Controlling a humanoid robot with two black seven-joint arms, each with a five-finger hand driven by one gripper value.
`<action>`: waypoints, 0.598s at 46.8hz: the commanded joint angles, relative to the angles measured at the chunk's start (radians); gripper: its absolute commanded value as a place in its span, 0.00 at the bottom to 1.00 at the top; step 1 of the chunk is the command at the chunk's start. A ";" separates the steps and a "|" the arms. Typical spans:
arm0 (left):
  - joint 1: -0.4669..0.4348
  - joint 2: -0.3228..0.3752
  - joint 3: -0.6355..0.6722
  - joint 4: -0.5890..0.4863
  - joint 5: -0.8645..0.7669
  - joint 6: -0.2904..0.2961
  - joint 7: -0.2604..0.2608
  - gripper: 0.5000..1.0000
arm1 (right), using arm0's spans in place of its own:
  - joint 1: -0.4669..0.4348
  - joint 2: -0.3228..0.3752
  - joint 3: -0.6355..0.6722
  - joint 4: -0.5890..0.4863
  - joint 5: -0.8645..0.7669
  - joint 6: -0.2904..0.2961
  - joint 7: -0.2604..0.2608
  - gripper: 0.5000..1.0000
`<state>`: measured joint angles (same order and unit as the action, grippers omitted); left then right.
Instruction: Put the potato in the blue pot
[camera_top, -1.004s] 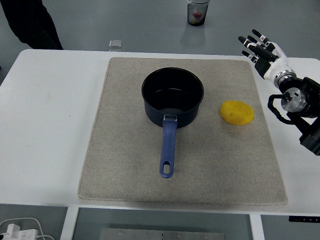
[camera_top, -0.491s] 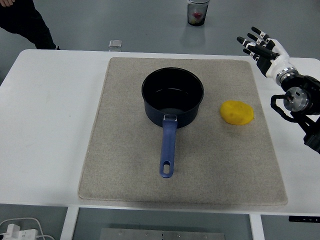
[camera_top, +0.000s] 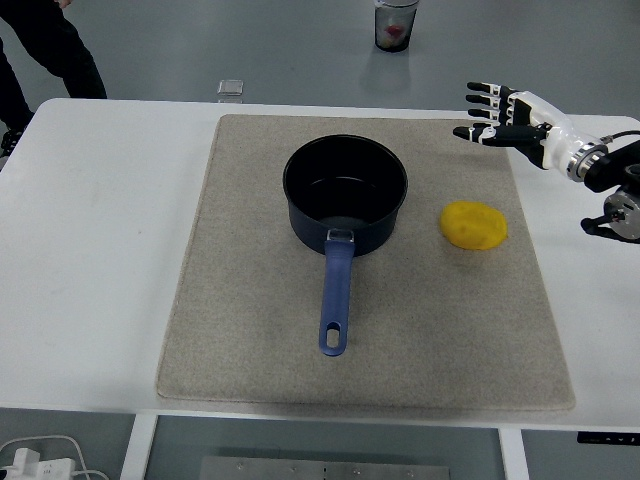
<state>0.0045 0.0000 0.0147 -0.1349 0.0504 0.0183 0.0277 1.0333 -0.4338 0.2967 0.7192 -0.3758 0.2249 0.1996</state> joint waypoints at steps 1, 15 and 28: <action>0.000 0.000 0.001 0.000 0.000 0.000 0.000 0.99 | 0.010 -0.055 -0.039 0.046 -0.023 0.033 0.001 0.86; 0.000 0.000 0.002 -0.002 0.002 0.000 0.001 0.99 | 0.011 -0.227 -0.064 0.206 -0.121 0.162 0.001 0.86; 0.000 0.000 0.002 -0.002 0.002 0.000 0.000 0.99 | 0.002 -0.296 -0.099 0.279 -0.215 0.157 0.046 0.86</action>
<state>0.0044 0.0000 0.0169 -0.1366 0.0523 0.0183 0.0290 1.0410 -0.7230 0.1956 0.9917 -0.5694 0.3912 0.2224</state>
